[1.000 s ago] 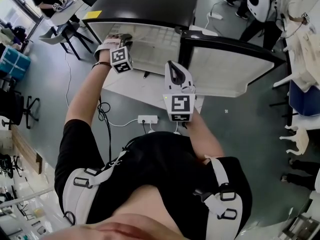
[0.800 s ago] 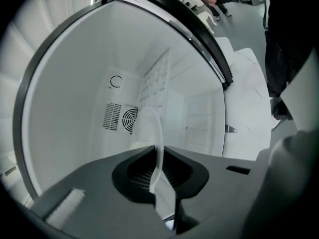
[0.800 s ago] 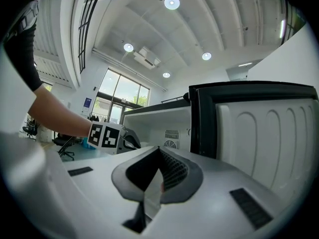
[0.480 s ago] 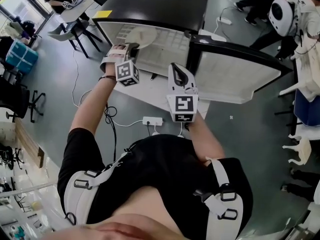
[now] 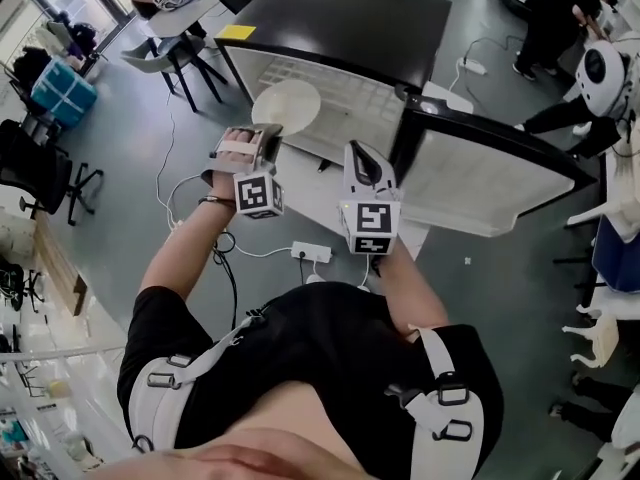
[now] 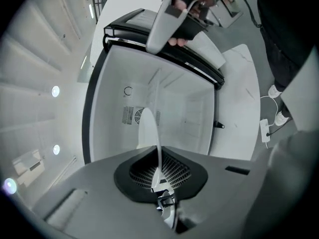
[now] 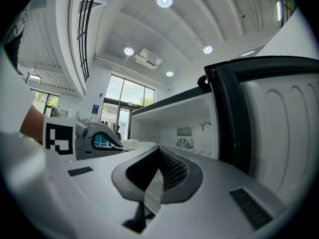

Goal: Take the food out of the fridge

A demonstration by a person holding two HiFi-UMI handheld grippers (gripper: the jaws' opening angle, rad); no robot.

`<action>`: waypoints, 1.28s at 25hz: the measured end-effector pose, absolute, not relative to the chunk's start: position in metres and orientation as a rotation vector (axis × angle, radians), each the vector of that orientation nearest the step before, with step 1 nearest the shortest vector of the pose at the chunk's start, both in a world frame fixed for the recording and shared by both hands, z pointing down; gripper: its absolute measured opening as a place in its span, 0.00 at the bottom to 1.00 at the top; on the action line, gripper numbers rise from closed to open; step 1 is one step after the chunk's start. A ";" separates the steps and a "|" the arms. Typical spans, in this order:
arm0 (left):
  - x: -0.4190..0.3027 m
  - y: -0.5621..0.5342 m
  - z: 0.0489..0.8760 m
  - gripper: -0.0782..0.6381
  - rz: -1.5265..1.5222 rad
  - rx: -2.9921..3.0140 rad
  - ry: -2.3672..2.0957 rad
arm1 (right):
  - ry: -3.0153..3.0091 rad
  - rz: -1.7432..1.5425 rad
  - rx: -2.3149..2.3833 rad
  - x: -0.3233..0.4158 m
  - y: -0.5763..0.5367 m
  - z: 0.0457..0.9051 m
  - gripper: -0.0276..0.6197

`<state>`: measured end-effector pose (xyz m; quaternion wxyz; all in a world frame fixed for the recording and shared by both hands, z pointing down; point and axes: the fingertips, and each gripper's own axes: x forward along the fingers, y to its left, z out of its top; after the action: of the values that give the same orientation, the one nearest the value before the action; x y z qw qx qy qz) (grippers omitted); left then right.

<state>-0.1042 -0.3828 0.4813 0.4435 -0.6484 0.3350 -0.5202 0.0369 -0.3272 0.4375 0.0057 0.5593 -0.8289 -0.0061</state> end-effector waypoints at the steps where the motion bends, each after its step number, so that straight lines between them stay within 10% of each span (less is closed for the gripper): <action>1: -0.110 -0.376 0.478 0.13 -1.295 -1.608 0.843 | -2.605 -0.011 1.740 0.033 -0.329 0.437 0.05; 32: -0.190 -0.272 0.489 0.13 -1.447 -1.636 1.159 | -2.771 -0.011 1.514 -0.037 -0.330 0.429 0.05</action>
<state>-0.1899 -0.2720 0.4890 0.3285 -0.6249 0.4428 -0.5528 -0.0375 -0.3301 0.4292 -0.0082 0.4794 -0.8775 -0.0036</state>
